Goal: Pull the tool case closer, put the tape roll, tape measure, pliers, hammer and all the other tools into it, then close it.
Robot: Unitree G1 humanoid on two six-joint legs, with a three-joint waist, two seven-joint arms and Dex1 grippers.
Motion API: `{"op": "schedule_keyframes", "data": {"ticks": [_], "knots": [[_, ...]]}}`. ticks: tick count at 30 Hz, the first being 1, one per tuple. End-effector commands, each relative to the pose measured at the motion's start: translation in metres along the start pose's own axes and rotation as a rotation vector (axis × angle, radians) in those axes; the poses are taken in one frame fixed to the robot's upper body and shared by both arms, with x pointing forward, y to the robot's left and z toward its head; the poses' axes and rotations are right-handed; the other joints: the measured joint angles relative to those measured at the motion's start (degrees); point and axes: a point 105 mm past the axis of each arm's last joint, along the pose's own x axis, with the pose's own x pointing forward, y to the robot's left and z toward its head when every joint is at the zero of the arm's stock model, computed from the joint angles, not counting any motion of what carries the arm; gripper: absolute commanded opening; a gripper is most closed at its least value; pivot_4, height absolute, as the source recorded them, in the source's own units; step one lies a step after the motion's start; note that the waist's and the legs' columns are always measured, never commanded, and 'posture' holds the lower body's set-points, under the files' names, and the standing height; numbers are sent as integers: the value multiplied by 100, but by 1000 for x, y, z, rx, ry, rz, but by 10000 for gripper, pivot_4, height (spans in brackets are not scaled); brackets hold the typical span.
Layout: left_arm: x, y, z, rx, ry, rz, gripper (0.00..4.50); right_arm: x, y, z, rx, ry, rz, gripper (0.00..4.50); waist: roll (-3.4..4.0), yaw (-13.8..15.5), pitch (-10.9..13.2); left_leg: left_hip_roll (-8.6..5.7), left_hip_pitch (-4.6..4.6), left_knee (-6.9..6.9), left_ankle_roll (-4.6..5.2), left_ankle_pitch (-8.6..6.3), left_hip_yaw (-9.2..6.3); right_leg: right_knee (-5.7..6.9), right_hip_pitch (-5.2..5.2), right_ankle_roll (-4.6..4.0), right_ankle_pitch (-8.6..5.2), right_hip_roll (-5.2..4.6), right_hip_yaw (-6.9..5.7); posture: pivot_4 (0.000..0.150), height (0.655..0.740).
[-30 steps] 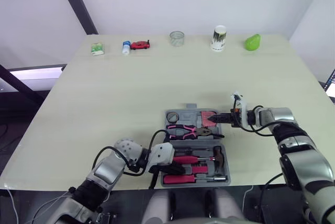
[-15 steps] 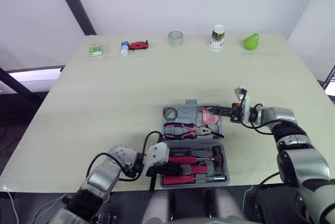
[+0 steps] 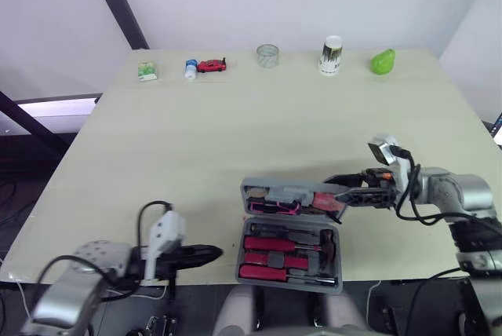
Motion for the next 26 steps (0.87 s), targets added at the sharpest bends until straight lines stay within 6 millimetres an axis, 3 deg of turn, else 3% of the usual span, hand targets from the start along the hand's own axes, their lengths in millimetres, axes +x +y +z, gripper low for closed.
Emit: {"op": "schedule_keyframes", "data": {"ticks": [1,5,8,16,20,26], "knots": [[-34,14,2,-20,-10,83,0,-1,32,-16,-32,46,32,44026,0,27,0,-1,-4,0,0,0,-4,-7,0,0,0,-4,-6,1500,7400],[-42,29,10,-7,-48,138,0,-6,39,-40,-67,73,-64,44026,-3,27,2,-7,-16,0,1,-1,-6,-15,-1,0,0,-10,-11,1500,7400],[-41,37,18,9,-83,173,6690,-18,28,-45,-221,51,-241,45000,-8,44,-1,-9,-15,2,1,0,-7,-11,-1,2,0,-10,-13,1500,7400],[-45,61,30,37,-168,394,43912,-62,11,-45,-554,16,-636,45000,-15,-6,2,-7,-6,7,1,1,11,2,-2,7,1,47,-13,1500,7400],[-55,71,34,32,-206,517,43912,-98,6,-42,-711,23,-818,45000,-24,4,5,-7,-2,18,2,1,18,10,0,11,3,50,-9,1500,7400],[-66,74,28,47,-183,592,43912,-142,-1,-47,-729,-18,-989,45000,-25,3,5,-5,3,23,2,1,24,12,1,12,3,58,-3,1500,7400]]}}
